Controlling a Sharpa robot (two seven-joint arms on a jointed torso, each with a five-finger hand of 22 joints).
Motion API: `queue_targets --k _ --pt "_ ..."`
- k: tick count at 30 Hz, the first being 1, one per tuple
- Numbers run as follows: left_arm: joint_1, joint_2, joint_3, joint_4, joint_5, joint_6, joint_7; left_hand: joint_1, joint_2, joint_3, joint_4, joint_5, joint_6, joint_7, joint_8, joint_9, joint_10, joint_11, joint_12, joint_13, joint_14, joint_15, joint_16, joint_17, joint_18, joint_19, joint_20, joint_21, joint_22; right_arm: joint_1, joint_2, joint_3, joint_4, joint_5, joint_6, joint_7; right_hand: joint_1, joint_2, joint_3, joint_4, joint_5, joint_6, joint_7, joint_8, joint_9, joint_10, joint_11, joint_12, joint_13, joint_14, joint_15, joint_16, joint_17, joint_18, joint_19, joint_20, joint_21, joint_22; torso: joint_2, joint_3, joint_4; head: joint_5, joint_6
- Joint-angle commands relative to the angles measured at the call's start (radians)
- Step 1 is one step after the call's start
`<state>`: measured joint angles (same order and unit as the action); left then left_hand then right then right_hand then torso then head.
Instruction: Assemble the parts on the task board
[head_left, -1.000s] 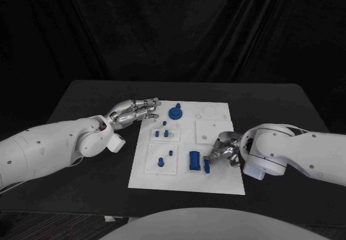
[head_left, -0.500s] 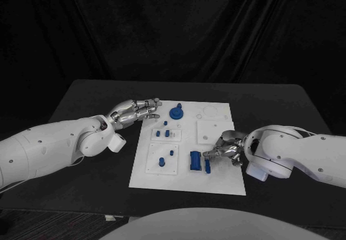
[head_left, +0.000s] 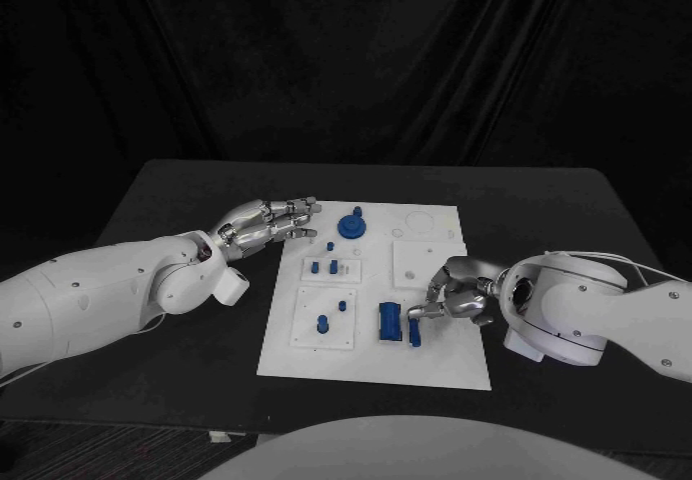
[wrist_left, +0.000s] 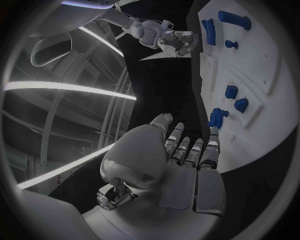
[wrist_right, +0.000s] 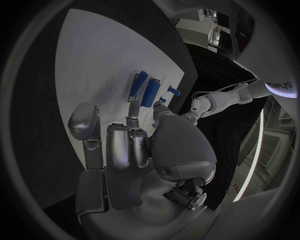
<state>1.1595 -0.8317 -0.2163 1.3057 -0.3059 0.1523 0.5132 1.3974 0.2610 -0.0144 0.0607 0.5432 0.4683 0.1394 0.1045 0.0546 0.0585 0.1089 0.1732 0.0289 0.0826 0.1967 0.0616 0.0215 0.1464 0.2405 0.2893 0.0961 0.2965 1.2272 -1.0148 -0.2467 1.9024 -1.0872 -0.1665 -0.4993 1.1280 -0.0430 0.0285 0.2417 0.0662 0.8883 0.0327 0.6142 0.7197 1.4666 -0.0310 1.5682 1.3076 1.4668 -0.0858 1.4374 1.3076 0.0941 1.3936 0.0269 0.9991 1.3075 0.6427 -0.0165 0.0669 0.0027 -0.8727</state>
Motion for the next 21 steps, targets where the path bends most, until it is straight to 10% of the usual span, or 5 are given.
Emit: queue_targets --k 1,11,17,21 --pt "-0.002 0.000 0.001 0.002 0.007 0.008 0.011 0.000 0.003 0.006 0.002 0.004 0.006 0.001 0.003 0.001 -0.001 0.007 0.003 0.001 0.001 0.004 0.006 0.001 -0.018 0.007 0.003 0.005 -0.001 -0.007 -0.005 0.000 0.004 -0.134 0.112 0.004 0.012 -0.004 -0.011 0.010 -0.010 -0.013 -0.001 0.029 0.028 0.104 -0.005 0.003 0.263 0.046 -0.007 -0.009 -0.006 0.010 -0.004 -0.005 -0.006 0.126 0.000 -0.0003 0.0003 -0.001 0.000" --pt "-0.003 -0.001 0.001 0.001 0.007 0.011 0.010 0.000 0.003 0.010 0.001 0.005 0.007 0.001 0.004 0.001 0.000 0.008 0.004 0.001 0.001 0.003 0.006 0.001 -0.018 0.007 0.003 0.005 -0.002 -0.028 -0.014 0.000 0.018 -0.212 0.168 -0.014 -0.011 -0.055 -0.042 0.050 -0.017 -0.037 -0.026 0.203 0.200 0.104 -0.025 0.003 0.263 0.064 -0.024 0.034 0.069 0.006 0.005 -0.019 0.018 0.132 0.000 -0.0004 0.0007 -0.003 0.000" --pt "-0.004 0.000 0.001 -0.002 0.007 0.013 0.009 -0.001 0.003 0.012 0.000 0.005 0.007 0.001 0.004 0.001 0.000 0.008 0.003 0.001 0.001 0.003 0.006 0.001 -0.018 0.007 0.003 0.005 -0.003 -0.035 -0.013 0.000 0.024 -0.221 0.190 -0.022 -0.017 -0.040 -0.083 0.047 -0.017 -0.034 -0.033 0.300 0.312 0.104 -0.032 0.003 0.263 0.069 -0.029 0.049 0.097 0.005 0.008 -0.025 0.023 0.133 0.000 0.0001 0.0012 -0.003 0.000" --pt "-0.004 0.000 0.001 -0.003 0.007 0.014 0.008 -0.002 0.004 0.018 -0.002 0.006 0.007 0.001 0.004 0.001 0.000 0.008 0.003 0.001 0.001 0.003 0.006 0.001 -0.019 0.007 0.003 0.005 -0.004 -0.038 -0.013 0.000 0.027 -0.223 0.188 -0.022 -0.021 -0.043 -0.098 0.049 -0.017 -0.040 -0.034 0.307 0.324 0.104 -0.033 0.003 0.263 0.068 -0.029 0.049 0.096 0.005 0.007 -0.026 0.021 0.132 0.000 0.0004 0.0001 -0.002 0.000"
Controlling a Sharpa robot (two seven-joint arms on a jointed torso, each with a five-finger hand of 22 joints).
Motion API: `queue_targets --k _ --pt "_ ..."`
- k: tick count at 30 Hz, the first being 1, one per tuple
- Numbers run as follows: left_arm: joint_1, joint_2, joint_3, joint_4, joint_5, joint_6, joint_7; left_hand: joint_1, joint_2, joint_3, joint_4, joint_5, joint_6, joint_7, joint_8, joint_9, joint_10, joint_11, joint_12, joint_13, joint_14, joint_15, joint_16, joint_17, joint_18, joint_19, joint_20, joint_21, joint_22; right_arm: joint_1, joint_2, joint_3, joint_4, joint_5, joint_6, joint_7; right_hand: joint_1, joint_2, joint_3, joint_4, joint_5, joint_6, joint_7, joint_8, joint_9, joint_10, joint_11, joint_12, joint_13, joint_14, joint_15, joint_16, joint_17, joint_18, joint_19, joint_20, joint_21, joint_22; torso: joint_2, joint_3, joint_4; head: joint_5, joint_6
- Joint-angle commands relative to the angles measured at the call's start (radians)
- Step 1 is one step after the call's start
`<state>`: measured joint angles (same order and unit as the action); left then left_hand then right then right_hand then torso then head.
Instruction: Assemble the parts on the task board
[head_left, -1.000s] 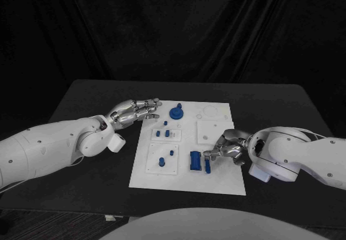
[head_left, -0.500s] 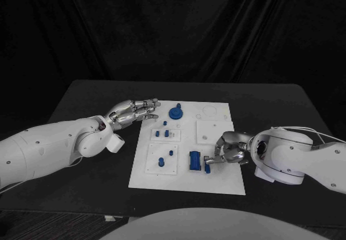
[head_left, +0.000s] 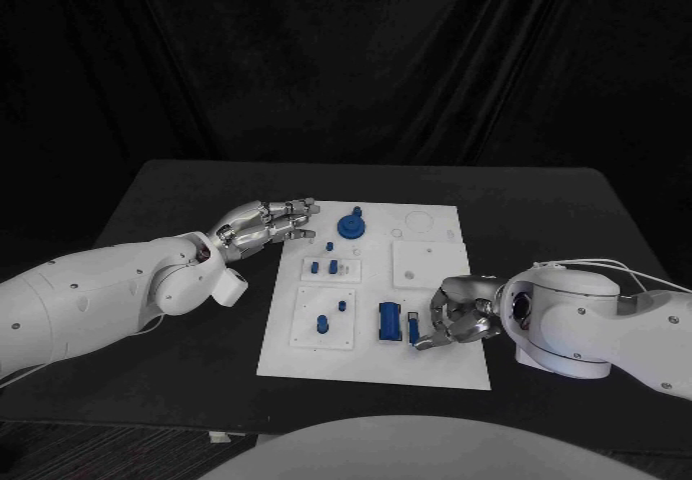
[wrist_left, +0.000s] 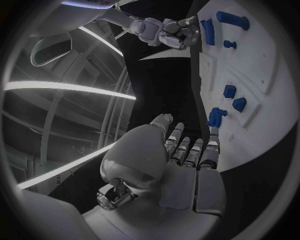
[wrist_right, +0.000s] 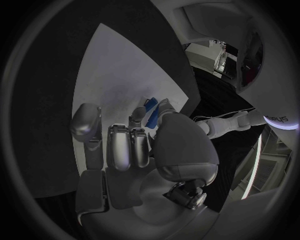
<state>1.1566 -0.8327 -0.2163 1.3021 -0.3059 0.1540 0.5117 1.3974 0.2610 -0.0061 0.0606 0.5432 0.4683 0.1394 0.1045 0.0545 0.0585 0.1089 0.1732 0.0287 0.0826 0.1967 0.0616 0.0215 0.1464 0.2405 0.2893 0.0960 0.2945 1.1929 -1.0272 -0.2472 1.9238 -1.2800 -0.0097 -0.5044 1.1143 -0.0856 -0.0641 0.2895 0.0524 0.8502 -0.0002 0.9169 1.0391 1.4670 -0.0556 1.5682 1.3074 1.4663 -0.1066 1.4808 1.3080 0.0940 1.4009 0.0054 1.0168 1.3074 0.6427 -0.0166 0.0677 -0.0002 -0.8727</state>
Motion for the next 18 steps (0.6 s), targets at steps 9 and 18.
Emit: queue_targets --k 9,18 --pt "-0.003 0.000 0.001 -0.001 0.007 0.014 0.008 -0.002 0.004 0.013 -0.002 0.006 0.006 0.002 0.004 0.001 0.000 0.009 0.003 0.001 0.000 0.003 0.006 0.001 -0.019 0.007 0.003 0.005 -0.002 -0.007 0.007 0.000 0.006 -0.031 0.024 -0.018 -0.012 0.010 -0.026 -0.001 -0.002 -0.011 -0.002 0.010 0.020 0.104 -0.010 0.003 0.263 0.068 -0.010 0.005 0.095 0.005 -0.001 -0.006 0.003 0.132 0.000 -0.0006 -0.0001 0.000 0.000" --pt "-0.003 0.002 0.001 -0.002 0.007 0.015 0.006 -0.003 0.005 0.017 -0.003 0.007 0.006 0.002 0.004 0.001 0.000 0.009 0.003 0.001 0.000 0.003 0.006 0.001 -0.019 0.006 0.003 0.005 -0.003 -0.008 0.016 0.000 -0.006 -0.031 0.011 -0.025 0.023 0.042 -0.031 -0.008 0.010 -0.025 -0.002 0.004 0.032 0.104 -0.009 0.003 0.263 0.068 -0.009 0.004 0.094 0.006 0.000 -0.005 0.000 0.131 0.000 0.0000 0.0005 -0.002 0.000"
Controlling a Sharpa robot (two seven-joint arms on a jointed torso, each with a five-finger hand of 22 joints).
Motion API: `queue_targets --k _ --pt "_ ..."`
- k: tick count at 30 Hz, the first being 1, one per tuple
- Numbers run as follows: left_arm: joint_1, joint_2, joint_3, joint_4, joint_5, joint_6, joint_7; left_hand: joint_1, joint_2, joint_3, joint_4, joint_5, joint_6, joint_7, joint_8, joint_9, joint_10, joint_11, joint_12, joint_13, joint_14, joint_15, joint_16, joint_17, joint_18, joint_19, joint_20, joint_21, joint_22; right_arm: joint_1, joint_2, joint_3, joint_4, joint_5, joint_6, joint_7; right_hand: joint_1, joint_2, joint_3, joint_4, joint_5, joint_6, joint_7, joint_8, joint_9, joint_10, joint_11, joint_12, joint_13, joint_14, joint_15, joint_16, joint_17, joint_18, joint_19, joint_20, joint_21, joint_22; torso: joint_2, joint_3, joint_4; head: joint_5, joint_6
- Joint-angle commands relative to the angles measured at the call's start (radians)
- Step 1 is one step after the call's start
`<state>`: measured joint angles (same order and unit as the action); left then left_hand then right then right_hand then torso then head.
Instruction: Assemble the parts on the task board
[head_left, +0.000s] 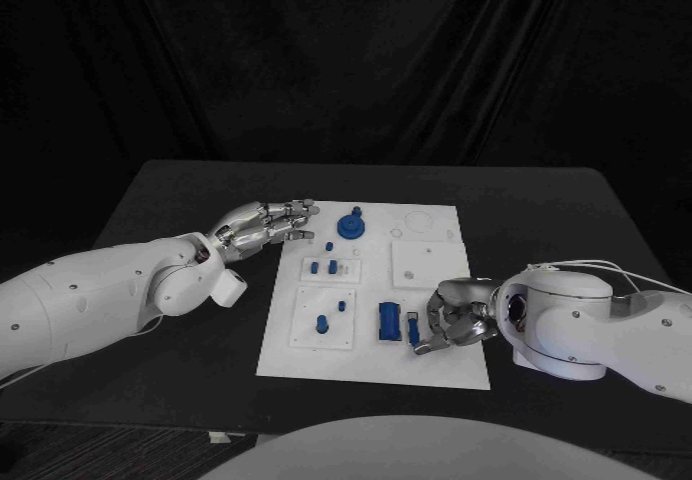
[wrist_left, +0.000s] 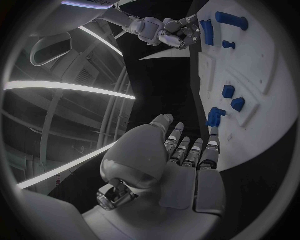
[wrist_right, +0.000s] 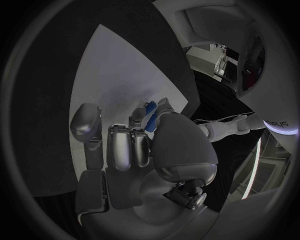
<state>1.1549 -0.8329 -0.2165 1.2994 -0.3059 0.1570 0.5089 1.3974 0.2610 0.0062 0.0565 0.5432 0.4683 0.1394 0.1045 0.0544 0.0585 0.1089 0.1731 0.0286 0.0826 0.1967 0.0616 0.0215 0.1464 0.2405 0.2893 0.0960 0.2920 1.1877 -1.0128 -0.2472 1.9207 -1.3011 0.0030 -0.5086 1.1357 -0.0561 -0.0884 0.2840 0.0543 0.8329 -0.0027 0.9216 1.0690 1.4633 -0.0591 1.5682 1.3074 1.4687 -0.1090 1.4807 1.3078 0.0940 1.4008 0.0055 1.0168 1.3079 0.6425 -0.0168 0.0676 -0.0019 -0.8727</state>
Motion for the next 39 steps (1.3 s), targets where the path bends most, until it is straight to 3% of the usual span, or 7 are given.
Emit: queue_targets --k 1,9,30,39 --pt "-0.002 0.002 0.001 0.001 0.007 0.012 0.009 -0.003 0.005 0.005 0.001 0.007 0.006 0.002 0.004 0.001 0.000 0.009 0.003 0.001 0.000 0.003 0.005 0.001 -0.019 0.006 0.003 0.005 -0.001 -0.003 0.003 0.000 -0.004 -0.010 -0.002 -0.023 0.006 0.017 -0.007 -0.004 0.013 -0.009 0.000 -0.001 0.003 0.107 -0.006 0.003 0.263 0.066 -0.007 0.004 0.095 0.006 0.000 -0.005 0.000 0.131 0.000 0.0002 0.0008 -0.001 0.000" --pt "-0.002 0.002 0.001 0.002 0.007 0.013 0.006 -0.004 0.005 0.009 0.000 0.007 0.005 0.002 0.004 0.001 0.000 0.009 0.003 0.001 0.000 0.003 0.006 0.001 -0.020 0.007 0.003 0.005 -0.001 -0.004 0.014 0.000 -0.018 -0.010 -0.005 -0.034 0.042 0.041 -0.015 -0.013 0.058 0.002 -0.001 0.005 0.022 0.107 -0.007 0.003 0.263 0.067 -0.008 0.006 0.098 0.006 0.001 -0.006 0.001 0.131 0.000 -0.0005 0.0004 0.002 0.000" --pt "-0.002 0.001 0.001 0.005 0.007 0.014 0.004 -0.006 0.005 0.017 -0.002 0.008 0.006 0.003 0.004 0.000 0.000 0.010 0.003 0.001 0.001 0.004 0.006 0.001 -0.020 0.007 0.003 0.006 -0.001 -0.005 0.027 0.000 -0.034 -0.010 -0.044 -0.039 0.054 0.062 -0.016 -0.013 0.071 0.001 -0.002 0.000 0.025 0.107 -0.008 0.003 0.263 0.067 -0.008 0.005 0.098 0.006 0.002 -0.006 0.001 0.131 0.000 -0.0012 -0.0001 0.005 0.000" --pt "-0.002 0.001 0.001 0.006 0.007 0.013 0.004 -0.006 0.005 0.017 -0.002 0.008 0.006 0.003 0.004 0.000 0.000 0.010 0.003 0.001 0.001 0.004 0.006 0.001 -0.020 0.007 0.003 0.006 -0.001 -0.005 0.032 0.000 -0.040 -0.010 -0.052 -0.051 0.079 0.092 -0.019 -0.021 0.114 -0.003 -0.002 -0.012 0.029 0.107 -0.008 0.003 0.263 0.067 -0.009 0.004 0.097 0.006 0.002 -0.007 0.000 0.131 0.001 -0.0004 0.0010 0.003 0.000"
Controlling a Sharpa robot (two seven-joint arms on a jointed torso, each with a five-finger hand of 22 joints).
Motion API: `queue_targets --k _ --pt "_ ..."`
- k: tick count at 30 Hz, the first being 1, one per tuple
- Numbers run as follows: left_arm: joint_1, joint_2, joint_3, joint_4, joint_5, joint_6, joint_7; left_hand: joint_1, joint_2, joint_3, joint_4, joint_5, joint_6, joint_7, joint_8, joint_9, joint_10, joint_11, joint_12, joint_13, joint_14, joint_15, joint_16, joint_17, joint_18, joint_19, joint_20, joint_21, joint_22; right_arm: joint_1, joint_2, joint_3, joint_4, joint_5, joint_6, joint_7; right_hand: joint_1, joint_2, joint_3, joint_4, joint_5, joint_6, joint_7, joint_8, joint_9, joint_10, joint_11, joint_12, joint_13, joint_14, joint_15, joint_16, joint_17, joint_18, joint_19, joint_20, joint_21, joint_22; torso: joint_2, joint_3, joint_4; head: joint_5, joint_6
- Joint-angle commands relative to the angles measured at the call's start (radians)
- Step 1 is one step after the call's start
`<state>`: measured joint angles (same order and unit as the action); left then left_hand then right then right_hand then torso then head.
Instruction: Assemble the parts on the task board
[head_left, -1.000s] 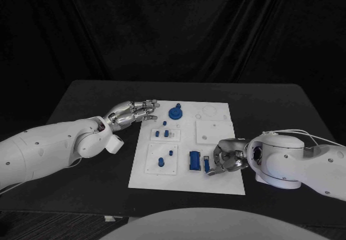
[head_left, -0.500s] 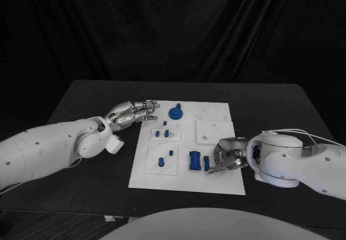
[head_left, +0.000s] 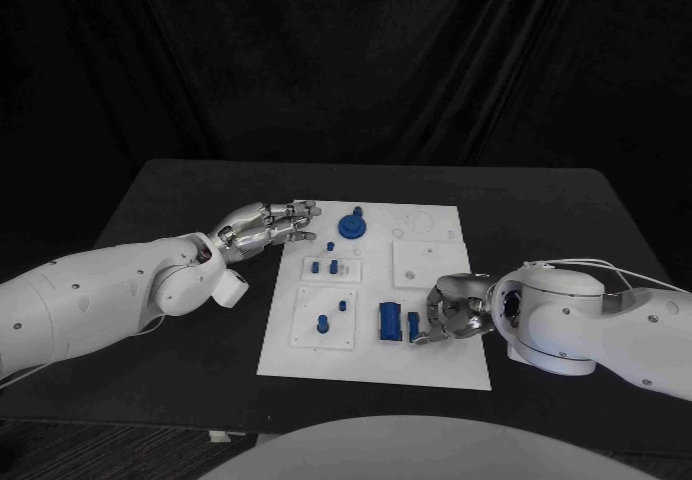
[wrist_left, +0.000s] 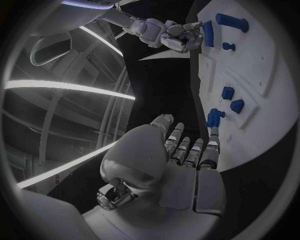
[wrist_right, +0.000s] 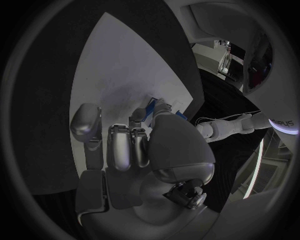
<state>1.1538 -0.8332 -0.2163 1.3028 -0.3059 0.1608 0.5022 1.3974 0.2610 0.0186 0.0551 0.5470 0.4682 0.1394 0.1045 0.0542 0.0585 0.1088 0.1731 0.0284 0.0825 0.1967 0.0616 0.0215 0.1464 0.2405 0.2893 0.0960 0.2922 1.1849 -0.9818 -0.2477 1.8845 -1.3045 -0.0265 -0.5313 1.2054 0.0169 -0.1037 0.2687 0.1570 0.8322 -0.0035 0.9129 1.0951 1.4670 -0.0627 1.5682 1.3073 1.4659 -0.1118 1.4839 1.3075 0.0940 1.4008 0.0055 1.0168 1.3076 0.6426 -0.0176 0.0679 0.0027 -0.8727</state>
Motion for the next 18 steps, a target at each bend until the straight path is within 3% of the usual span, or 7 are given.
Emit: queue_targets --k 1,3,5,12,18 --pt "-0.001 0.001 0.001 0.003 0.007 0.009 0.011 -0.006 0.005 0.004 -0.001 0.004 0.006 0.003 0.004 0.001 0.000 0.010 0.003 0.002 0.001 0.004 0.006 0.001 -0.020 0.007 0.003 0.006 -0.002 -0.002 0.001 0.001 -0.004 -0.007 -0.023 -0.028 0.010 0.019 -0.003 -0.005 0.012 -0.002 -0.001 -0.003 0.003 0.104 -0.005 0.003 0.264 0.070 -0.006 0.001 0.097 0.006 0.002 -0.007 0.000 0.131 0.001 0.0004 0.0007 -0.002 0.000" --pt "-0.001 0.002 0.001 0.003 0.007 0.010 0.011 -0.006 0.005 0.004 -0.001 0.004 0.006 0.003 0.004 0.001 0.000 0.010 0.003 0.002 0.001 0.004 0.006 0.001 -0.020 0.007 0.003 0.006 -0.002 -0.002 0.003 0.001 -0.006 -0.007 -0.019 -0.030 0.020 0.027 -0.001 -0.011 0.011 0.002 -0.002 -0.003 0.006 0.104 -0.005 0.003 0.264 0.070 -0.006 0.002 0.098 0.006 0.002 -0.007 -0.001 0.131 0.001 0.0006 0.0008 -0.002 0.000" --pt "-0.001 0.002 0.001 0.002 0.007 0.010 0.011 -0.006 0.005 0.004 -0.001 0.004 0.006 0.003 0.004 0.001 0.000 0.010 0.003 0.002 0.001 0.004 0.006 0.001 -0.020 0.007 0.003 0.006 -0.002 -0.002 0.006 0.001 -0.009 -0.007 -0.011 -0.033 0.049 0.033 -0.001 -0.029 -0.020 0.022 -0.004 0.008 0.017 0.104 -0.006 0.003 0.264 0.070 -0.007 0.002 0.099 0.006 0.002 -0.008 -0.001 0.131 0.000 0.0009 0.0007 -0.001 0.000" --pt "-0.001 0.002 0.001 0.002 0.007 0.010 0.010 -0.007 0.004 0.008 -0.002 0.004 0.006 0.003 0.005 0.001 0.001 0.010 0.003 0.002 0.001 0.004 0.006 0.001 -0.020 0.008 0.003 0.006 -0.002 -0.006 0.017 0.001 -0.020 -0.007 0.013 -0.043 0.094 0.031 -0.018 -0.065 -0.088 0.055 -0.006 0.016 0.031 0.104 -0.009 0.003 0.264 0.070 -0.009 0.000 0.097 0.007 0.000 -0.010 -0.007 0.129 0.000 0.0005 -0.0001 0.002 0.000" --pt "-0.001 0.000 0.001 0.002 0.007 0.010 0.010 -0.007 0.004 0.008 -0.002 0.004 0.006 0.003 0.005 0.001 0.001 0.010 0.003 0.002 0.001 0.004 0.006 0.001 -0.020 0.008 0.003 0.006 -0.002 -0.014 0.023 0.001 -0.028 -0.007 0.022 -0.052 0.112 0.028 -0.027 -0.079 -0.107 0.070 -0.007 0.024 0.040 0.104 -0.011 0.003 0.264 0.070 -0.010 0.000 0.097 0.008 -0.002 -0.011 -0.014 0.128 0.000 0.0009 0.0005 0.003 0.000"
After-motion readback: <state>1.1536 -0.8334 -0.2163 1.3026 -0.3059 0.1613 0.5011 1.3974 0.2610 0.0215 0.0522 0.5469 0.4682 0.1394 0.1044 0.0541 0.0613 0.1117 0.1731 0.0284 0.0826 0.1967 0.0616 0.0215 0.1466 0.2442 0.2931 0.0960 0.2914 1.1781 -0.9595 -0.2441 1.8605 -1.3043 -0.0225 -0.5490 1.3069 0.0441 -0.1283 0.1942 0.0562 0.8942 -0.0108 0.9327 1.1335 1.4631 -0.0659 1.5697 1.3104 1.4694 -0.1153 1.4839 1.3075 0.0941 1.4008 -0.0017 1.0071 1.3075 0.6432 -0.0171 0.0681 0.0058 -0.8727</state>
